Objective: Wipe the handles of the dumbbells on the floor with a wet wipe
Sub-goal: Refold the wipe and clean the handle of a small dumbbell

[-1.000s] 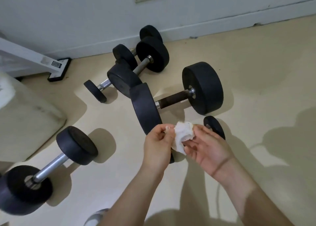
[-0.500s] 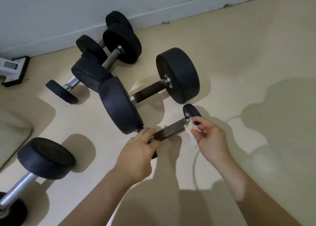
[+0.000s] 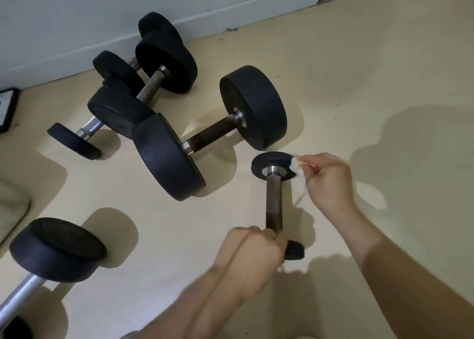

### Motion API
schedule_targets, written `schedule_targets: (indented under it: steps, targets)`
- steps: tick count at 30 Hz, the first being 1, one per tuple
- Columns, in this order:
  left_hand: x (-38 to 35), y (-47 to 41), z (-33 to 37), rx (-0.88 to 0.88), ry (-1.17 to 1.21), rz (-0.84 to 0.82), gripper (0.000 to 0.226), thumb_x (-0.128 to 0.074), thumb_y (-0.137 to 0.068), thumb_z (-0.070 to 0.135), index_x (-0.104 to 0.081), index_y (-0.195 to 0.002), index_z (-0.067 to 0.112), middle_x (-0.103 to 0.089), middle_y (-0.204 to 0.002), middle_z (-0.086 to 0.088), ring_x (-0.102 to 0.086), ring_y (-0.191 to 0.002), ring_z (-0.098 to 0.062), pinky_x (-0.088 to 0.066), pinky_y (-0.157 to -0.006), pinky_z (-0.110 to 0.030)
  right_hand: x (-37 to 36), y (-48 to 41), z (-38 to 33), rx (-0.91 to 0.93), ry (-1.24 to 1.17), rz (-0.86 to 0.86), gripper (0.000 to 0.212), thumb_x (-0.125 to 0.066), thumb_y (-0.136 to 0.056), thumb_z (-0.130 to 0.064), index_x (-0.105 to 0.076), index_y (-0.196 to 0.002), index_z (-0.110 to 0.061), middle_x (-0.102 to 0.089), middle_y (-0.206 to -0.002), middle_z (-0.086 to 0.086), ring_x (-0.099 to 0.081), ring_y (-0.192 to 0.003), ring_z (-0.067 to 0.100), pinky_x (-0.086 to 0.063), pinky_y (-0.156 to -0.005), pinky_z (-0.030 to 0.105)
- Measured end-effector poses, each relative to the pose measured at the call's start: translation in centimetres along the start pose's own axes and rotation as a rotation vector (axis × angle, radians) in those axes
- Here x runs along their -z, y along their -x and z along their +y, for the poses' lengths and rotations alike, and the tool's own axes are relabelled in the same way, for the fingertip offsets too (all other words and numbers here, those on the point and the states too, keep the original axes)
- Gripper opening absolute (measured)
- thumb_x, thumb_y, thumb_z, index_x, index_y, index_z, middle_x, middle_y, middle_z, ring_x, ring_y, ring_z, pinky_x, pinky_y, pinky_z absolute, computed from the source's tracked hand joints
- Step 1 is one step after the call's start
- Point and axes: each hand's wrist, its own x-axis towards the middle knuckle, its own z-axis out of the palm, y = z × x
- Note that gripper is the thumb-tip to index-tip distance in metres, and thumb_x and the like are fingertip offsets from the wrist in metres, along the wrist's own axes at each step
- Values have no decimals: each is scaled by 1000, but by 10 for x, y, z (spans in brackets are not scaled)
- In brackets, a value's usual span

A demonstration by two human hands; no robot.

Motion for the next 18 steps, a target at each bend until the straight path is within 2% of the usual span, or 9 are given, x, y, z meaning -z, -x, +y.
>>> schedule_targets:
  steps: [1,3,6,7,9,11,13,16,18]
  targets:
    - [-3,-7,17,4,-2,6,32,-82,-57,45,-64,-72,23,-58,-54,5,-53,-41,-15,-16,-44,-20,6,-4,3,-33,-57,-22,18,-64,-85,-1,-76,-93,-11,-69,-92,5,-61,-77,17,-37,-70,10]
    - [-14,-17,38,56,30,27,38,-84,-50,51,-64,-67,24,-54,-49,7,-49,-38,-12,-12,-43,-20,11,-1,4,-53,-158,-87,21,-65,-83,1,-76,-87,-17,-67,-89,0,-59,-75,7,-38,-70,3]
    - [-27,-17,44,128,119,98,35,-82,-54,52,-64,-69,26,-57,-58,9,-53,-49,-11,-20,-37,-20,-2,16,2,-110,-266,-189,28,-66,-81,2,-74,-81,-25,-62,-91,-4,-58,-80,0,-45,-78,10]
    - [-28,-15,42,137,148,123,35,-81,-56,52,-65,-72,27,-57,-63,10,-54,-56,-10,-26,-35,-20,-10,19,1,-145,-300,-206,26,-67,-81,0,-74,-82,-25,-61,-95,-4,-58,-82,1,-46,-80,13]
    - [-29,-13,38,140,197,170,35,-80,-58,52,-67,-78,27,-55,-75,8,-55,-67,-11,-33,-34,-23,-21,22,-2,-207,-352,-272,16,-69,-83,-9,-76,-89,-22,-58,-98,-9,-57,-85,1,-44,-81,10]
    - [-29,-12,35,143,222,191,37,-80,-59,50,-67,-83,26,-53,-79,6,-54,-70,-13,-36,-33,-25,-26,23,-4,-212,-378,-326,12,-72,-82,-12,-77,-90,-19,-58,-94,-14,-58,-85,0,-44,-81,10]
    - [-32,-10,35,167,240,210,38,-80,-61,49,-65,-87,25,-52,-80,6,-53,-71,-13,-37,-34,-25,-18,28,-1,-189,-409,-398,16,-76,-77,-9,-76,-79,-24,-65,-87,-9,-62,-80,5,-47,-79,17]
    - [-46,-3,34,197,308,236,41,-80,-65,44,-64,-96,23,-54,-85,6,-53,-72,-15,-44,-37,-28,4,53,7,-63,-253,-683,23,-78,-72,-4,-75,-64,-25,-65,-72,-9,-63,-70,7,-48,-70,22]
    - [-50,1,33,181,312,259,47,-81,-66,37,-63,-106,21,-57,-89,4,-55,-73,-17,-48,-39,-30,9,63,7,-46,-210,-734,24,-75,-72,0,-76,-64,-22,-64,-71,-9,-61,-68,5,-45,-68,18]
